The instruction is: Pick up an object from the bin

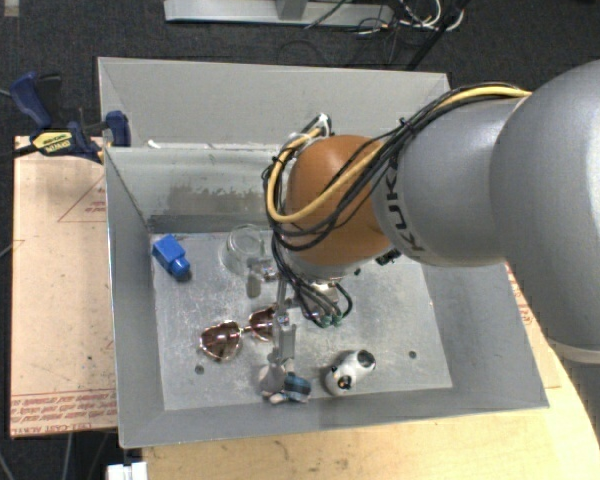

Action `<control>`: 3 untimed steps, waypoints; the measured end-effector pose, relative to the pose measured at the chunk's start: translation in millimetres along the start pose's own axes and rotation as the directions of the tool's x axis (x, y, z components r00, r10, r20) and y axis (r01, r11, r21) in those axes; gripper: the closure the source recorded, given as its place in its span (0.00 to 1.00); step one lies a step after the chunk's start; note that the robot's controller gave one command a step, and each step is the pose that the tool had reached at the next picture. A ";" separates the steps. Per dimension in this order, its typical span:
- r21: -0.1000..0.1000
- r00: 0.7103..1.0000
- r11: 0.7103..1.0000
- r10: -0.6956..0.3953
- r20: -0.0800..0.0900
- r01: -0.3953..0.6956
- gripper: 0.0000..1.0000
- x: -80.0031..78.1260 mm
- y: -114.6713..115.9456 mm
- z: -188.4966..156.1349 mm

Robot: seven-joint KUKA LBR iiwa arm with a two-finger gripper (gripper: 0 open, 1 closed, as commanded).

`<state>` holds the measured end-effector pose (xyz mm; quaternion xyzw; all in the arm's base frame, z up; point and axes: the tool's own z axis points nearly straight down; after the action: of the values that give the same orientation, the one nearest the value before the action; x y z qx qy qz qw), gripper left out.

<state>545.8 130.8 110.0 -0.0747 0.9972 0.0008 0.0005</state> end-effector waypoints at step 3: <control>0.000 1.000 1.000 0.000 0.000 0.000 1.00 9.0 -7.0 39.8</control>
Offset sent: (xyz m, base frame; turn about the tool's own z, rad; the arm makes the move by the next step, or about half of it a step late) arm -0.0082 -0.0089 -0.0400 -0.0015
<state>537.9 122.6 70.2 -0.0749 0.9972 0.0010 0.0005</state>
